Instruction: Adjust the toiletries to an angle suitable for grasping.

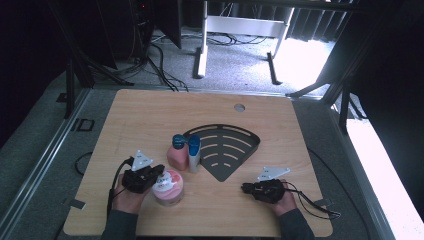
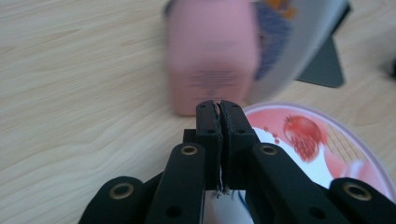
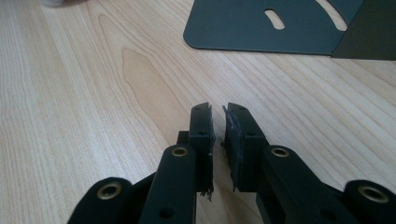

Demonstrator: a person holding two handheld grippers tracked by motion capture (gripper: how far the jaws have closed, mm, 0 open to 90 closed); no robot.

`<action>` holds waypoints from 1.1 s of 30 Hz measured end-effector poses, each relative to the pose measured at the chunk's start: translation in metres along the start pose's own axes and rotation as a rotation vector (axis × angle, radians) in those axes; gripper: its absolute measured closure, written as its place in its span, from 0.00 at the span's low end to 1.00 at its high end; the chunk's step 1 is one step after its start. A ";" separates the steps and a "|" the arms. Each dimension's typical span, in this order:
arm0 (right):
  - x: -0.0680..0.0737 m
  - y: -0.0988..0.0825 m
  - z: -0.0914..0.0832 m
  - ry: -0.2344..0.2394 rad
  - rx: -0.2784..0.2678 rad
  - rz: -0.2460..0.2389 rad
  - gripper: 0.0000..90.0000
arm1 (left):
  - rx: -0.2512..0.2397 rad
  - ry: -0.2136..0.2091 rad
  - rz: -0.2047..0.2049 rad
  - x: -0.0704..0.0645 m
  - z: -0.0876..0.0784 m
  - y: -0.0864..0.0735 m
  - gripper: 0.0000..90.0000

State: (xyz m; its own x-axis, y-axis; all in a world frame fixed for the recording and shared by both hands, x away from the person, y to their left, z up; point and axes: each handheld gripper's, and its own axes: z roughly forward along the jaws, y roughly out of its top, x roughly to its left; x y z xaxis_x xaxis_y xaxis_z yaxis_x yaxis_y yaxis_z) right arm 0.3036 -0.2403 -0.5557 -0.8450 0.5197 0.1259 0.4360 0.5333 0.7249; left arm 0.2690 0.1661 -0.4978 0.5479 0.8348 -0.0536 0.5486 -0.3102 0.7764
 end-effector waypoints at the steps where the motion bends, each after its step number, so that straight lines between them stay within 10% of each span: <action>1: 0.000 0.000 0.000 0.000 0.000 0.000 0.90 | 0.000 -0.007 0.011 -0.004 0.002 0.001 0.96; 20: 0.000 0.000 0.000 -0.001 -0.002 0.003 0.90 | 0.021 -0.155 0.254 -0.085 0.041 0.031 0.99; 33: 0.000 0.000 0.000 0.000 -0.003 0.004 0.89 | 0.028 -0.224 0.257 -0.106 0.049 0.037 0.99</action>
State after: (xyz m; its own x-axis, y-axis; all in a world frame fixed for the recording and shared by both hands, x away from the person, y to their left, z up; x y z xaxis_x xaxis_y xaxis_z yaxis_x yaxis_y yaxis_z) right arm 0.3037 -0.2400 -0.5559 -0.8430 0.5224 0.1287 0.4387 0.5290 0.7264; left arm 0.2622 0.0439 -0.4944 0.7942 0.6077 0.0028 0.3896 -0.5126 0.7652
